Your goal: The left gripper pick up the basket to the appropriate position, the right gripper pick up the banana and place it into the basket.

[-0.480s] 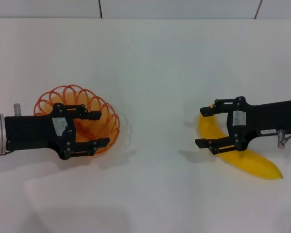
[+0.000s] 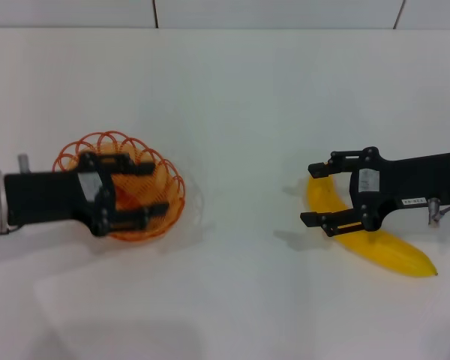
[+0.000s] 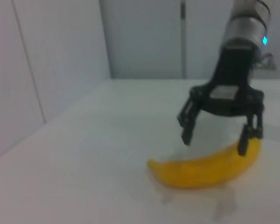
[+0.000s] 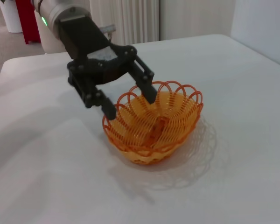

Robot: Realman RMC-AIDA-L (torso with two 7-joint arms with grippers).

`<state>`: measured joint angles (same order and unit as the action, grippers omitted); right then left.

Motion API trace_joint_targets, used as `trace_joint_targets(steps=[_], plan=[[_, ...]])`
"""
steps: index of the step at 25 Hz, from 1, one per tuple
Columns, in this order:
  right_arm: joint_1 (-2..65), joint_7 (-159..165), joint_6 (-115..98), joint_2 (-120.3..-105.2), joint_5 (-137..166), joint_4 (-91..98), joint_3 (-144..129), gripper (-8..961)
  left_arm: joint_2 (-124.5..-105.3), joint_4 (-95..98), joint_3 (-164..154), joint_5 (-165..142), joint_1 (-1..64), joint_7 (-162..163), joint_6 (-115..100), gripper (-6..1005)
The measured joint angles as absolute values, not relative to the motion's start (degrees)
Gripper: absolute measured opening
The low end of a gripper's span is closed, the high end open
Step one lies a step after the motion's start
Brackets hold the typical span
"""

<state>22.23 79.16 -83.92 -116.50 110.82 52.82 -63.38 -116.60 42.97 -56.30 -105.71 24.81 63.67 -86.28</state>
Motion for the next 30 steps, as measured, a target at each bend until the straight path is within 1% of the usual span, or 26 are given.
trace_joint_targets(steps=[5,11,13,17,20,25,30], plan=[[22.2,79.6,-83.9,-116.52,110.8,52.8,-63.4,834,-116.47,43.9,-49.6,-102.6,24.0,68.6,-84.8,669],[22.2,79.8,-84.0,-116.54,110.8,52.8,-63.1,834,-115.50,49.6,-42.1,-107.3,23.8,83.6,-83.5,669],[22.2,79.9,-84.0,-116.54,110.8,52.8,-63.2,834,-114.92,51.4,-40.8,-109.9,24.3,88.4,-82.4,669],[22.5,80.5,-84.0,-116.54,110.8,52.8,-63.4,834,-112.31,52.4,-40.7,-116.0,26.9,97.1,-81.8,670],[22.7,80.6,-84.1,-116.54,110.8,52.8,-63.5,834,-111.20,51.6,-41.0,-121.4,29.6,101.3,-81.9,670],[22.9,80.7,-84.2,-116.55,111.0,52.8,-63.6,834,-111.63,50.1,-41.0,-128.8,33.0,102.6,-81.5,671],[23.2,81.1,-84.3,-116.54,111.1,52.8,-63.6,833,-112.04,48.2,-41.0,-133.1,34.5,102.8,-79.3,671]])
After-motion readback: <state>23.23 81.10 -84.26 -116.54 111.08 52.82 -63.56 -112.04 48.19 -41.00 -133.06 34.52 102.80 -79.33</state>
